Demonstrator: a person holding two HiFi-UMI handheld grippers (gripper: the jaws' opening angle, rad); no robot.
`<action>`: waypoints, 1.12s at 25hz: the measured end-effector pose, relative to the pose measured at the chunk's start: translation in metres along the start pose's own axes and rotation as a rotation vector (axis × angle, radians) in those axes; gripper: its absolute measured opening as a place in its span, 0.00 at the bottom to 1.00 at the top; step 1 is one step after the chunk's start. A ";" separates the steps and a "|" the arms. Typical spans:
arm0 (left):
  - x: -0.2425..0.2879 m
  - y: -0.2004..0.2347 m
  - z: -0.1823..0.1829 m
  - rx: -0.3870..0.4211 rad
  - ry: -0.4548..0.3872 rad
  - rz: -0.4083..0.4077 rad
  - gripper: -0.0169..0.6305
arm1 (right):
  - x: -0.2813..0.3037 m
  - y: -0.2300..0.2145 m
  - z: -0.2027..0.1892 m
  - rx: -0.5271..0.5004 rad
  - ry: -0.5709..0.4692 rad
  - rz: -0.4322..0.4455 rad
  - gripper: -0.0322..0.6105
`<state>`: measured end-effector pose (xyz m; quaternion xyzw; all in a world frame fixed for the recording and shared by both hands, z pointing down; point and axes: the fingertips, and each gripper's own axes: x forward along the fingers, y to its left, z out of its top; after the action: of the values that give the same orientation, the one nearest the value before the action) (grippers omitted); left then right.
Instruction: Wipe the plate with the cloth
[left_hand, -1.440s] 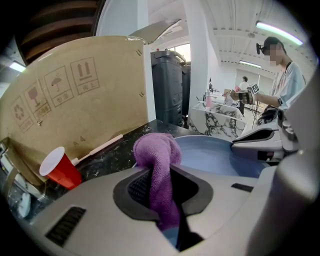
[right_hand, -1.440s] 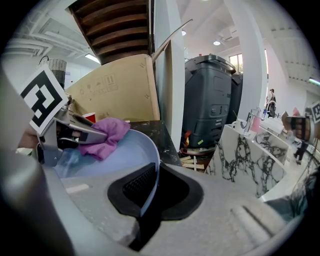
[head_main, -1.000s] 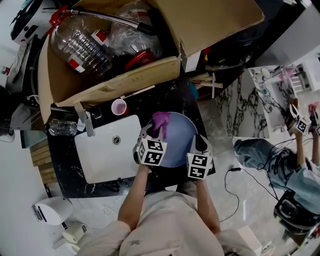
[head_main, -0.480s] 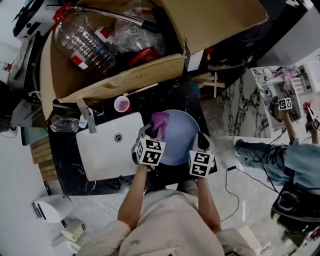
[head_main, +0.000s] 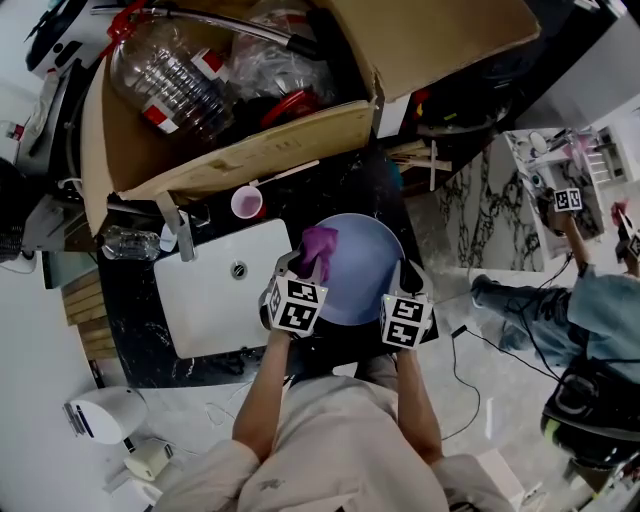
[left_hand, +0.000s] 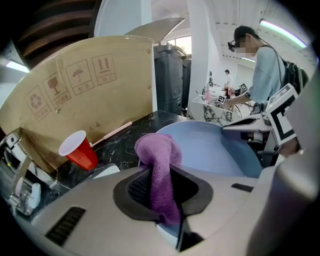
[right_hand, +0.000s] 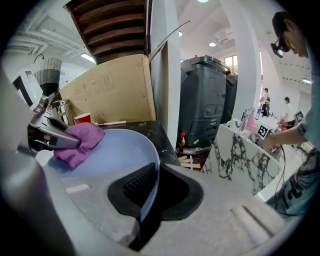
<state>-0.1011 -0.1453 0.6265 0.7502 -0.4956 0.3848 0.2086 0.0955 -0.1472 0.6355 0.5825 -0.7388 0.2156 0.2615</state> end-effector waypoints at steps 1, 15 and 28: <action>-0.001 -0.001 -0.001 0.005 0.003 -0.007 0.12 | 0.000 0.000 0.000 0.005 0.002 -0.002 0.10; -0.018 -0.017 -0.020 0.067 0.022 -0.099 0.12 | 0.000 -0.002 -0.002 0.059 -0.019 -0.042 0.10; -0.031 -0.035 -0.030 0.110 0.034 -0.177 0.12 | -0.001 -0.003 -0.005 0.093 -0.036 -0.077 0.10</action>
<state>-0.0866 -0.0917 0.6230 0.7947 -0.4022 0.4040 0.2084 0.0987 -0.1441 0.6389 0.6258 -0.7096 0.2288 0.2290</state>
